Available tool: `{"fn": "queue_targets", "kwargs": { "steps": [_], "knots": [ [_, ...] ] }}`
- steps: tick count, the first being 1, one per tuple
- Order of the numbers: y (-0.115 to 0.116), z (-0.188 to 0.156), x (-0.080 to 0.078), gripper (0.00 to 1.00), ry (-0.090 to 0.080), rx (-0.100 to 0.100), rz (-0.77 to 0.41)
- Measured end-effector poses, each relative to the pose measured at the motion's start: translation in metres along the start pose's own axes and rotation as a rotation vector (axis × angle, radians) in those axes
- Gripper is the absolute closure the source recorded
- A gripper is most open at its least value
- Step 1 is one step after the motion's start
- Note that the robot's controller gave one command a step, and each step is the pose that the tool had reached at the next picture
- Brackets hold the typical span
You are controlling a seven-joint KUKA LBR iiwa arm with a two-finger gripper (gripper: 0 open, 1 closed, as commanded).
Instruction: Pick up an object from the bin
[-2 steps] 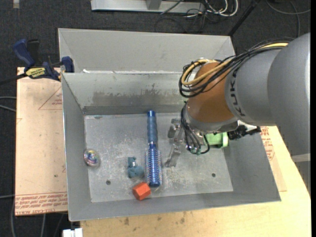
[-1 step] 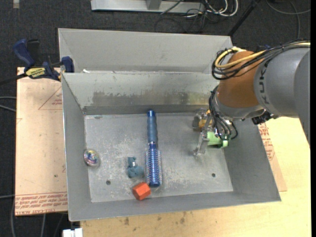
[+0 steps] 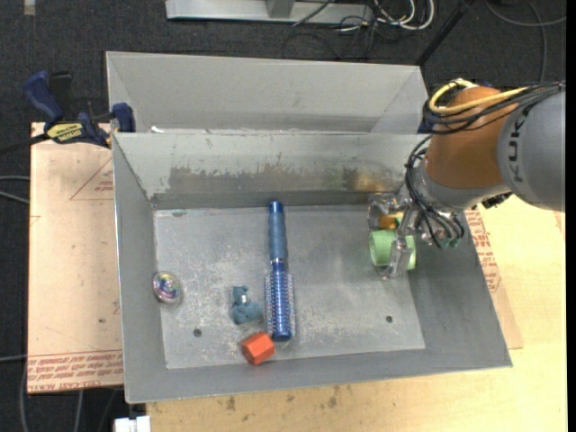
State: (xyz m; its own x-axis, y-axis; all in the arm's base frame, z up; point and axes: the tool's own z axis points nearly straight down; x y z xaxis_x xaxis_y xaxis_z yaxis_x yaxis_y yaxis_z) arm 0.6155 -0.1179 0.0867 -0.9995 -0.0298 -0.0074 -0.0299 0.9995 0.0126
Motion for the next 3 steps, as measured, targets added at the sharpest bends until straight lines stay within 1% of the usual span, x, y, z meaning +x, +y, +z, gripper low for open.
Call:
{"fn": "queue_targets", "kwargs": {
  "steps": [1, 2, 3],
  "knots": [
    [0.001, -0.001, 0.0, 1.0, 0.0, -0.005, 0.001],
    [-0.002, -0.086, 0.033, 1.0, 0.003, 0.013, -0.528],
    [0.007, -0.177, 0.041, 1.0, -0.001, 0.015, -0.541]
  ]
}}
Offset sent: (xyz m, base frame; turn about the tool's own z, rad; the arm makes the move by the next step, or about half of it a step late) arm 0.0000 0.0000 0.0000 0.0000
